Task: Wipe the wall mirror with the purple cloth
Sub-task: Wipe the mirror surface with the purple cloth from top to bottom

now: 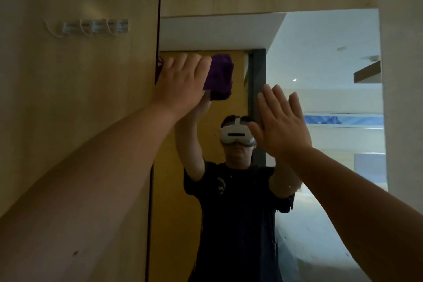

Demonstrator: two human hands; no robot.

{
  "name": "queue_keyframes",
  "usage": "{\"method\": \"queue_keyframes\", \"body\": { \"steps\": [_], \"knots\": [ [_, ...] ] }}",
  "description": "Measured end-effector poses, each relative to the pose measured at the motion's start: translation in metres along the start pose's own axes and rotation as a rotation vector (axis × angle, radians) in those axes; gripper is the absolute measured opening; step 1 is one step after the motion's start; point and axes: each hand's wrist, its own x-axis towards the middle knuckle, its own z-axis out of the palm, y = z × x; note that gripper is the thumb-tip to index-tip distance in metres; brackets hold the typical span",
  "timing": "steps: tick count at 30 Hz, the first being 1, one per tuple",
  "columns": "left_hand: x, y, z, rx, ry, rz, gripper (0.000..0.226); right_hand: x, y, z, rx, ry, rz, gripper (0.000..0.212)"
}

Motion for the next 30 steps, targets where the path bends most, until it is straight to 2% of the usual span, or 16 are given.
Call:
{"method": "queue_keyframes", "body": {
  "steps": [5,8,10,12,15,20,26,30],
  "knots": [
    [0.053,-0.018,0.006,0.061,-0.007,-0.010,0.039,0.000,0.002,0.009,-0.006,0.034,0.003,0.074],
    [0.071,-0.029,0.010,0.049,-0.072,-0.035,0.049,-0.001,0.003,0.013,-0.008,0.078,-0.007,0.073],
    [0.064,-0.033,0.024,-0.025,-0.180,-0.037,0.062,-0.001,0.005,0.016,-0.001,0.105,-0.010,0.072],
    [0.044,-0.029,0.038,-0.125,-0.260,-0.046,0.073,-0.001,0.006,0.019,0.015,0.135,-0.018,0.070],
    [0.019,-0.020,0.041,-0.193,-0.251,-0.023,0.081,-0.004,0.006,0.020,0.019,0.165,-0.021,0.069],
    [-0.029,-0.001,0.034,-0.196,-0.219,0.032,0.076,-0.003,0.005,0.016,0.059,0.177,-0.019,0.068],
    [-0.140,0.049,0.017,-0.264,-0.255,0.076,0.077,-0.005,0.007,0.014,0.090,0.153,-0.029,0.067],
    [-0.230,0.087,0.001,-0.276,-0.343,0.176,0.092,-0.006,0.005,0.012,0.102,0.153,-0.022,0.065]
  ]
}}
